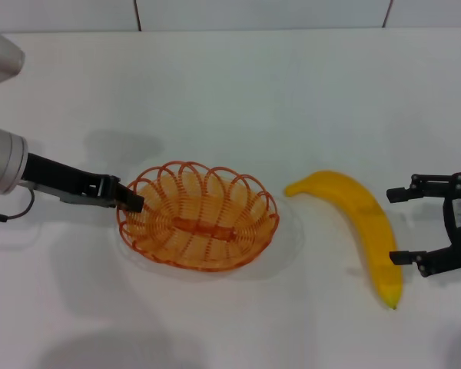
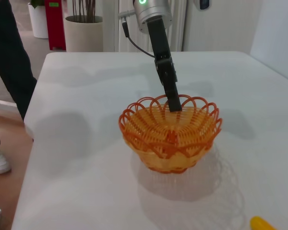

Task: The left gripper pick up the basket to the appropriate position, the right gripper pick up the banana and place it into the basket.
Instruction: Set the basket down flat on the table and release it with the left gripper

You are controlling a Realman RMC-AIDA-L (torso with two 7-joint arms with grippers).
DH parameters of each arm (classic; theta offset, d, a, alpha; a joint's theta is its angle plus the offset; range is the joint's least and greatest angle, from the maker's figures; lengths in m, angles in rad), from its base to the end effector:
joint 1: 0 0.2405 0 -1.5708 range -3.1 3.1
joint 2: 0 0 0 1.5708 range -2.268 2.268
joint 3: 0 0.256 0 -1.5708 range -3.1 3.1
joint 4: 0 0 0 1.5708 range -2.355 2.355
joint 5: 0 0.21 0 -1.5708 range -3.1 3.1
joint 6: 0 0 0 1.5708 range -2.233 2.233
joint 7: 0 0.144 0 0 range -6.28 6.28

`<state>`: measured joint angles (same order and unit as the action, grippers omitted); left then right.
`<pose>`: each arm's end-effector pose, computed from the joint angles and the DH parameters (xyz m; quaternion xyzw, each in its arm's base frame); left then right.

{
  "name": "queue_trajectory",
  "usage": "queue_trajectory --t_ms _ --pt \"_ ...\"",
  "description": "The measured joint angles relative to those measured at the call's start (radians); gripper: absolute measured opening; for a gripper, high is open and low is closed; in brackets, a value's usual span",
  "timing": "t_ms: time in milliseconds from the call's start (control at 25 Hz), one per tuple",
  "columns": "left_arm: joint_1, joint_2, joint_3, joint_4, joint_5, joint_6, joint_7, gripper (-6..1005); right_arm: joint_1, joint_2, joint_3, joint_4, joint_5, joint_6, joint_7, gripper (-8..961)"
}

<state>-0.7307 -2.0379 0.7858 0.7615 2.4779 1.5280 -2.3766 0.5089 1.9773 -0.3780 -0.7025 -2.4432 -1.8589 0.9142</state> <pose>-0.2476 0.3698 0.0059 -0.8411 -0.5353 -0.0060 0.0770 0.3162 0.2829 0.0555 -0.9859 0.0319 0.1330 0.0965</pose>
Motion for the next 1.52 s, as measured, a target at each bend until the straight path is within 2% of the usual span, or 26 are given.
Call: queue_trajectory --t_ms 480,880,1160,1360,1520 --pt "-0.005 0.004 0.007 -0.027 0.004 0.002 -0.001 84 0.003 0.002 -0.004 0.0 0.001 0.0 0.002 894" --pt "-0.007 0.003 0.018 -0.031 0.004 0.008 -0.004 240 0.003 0.002 -0.004 0.0 0.001 0.0 0.002 894" --pt "-0.017 -0.001 0.077 -0.036 -0.007 0.009 -0.001 380 0.005 0.001 -0.004 0.0 0.001 0.0 0.0 893" --pt "-0.022 -0.002 0.088 -0.036 -0.013 0.026 0.015 384 0.005 0.001 -0.004 0.0 0.001 0.0 0.0 893" --pt "-0.022 -0.002 0.14 -0.036 -0.049 0.045 0.034 387 0.005 0.001 -0.002 0.0 0.001 0.0 0.0 893"
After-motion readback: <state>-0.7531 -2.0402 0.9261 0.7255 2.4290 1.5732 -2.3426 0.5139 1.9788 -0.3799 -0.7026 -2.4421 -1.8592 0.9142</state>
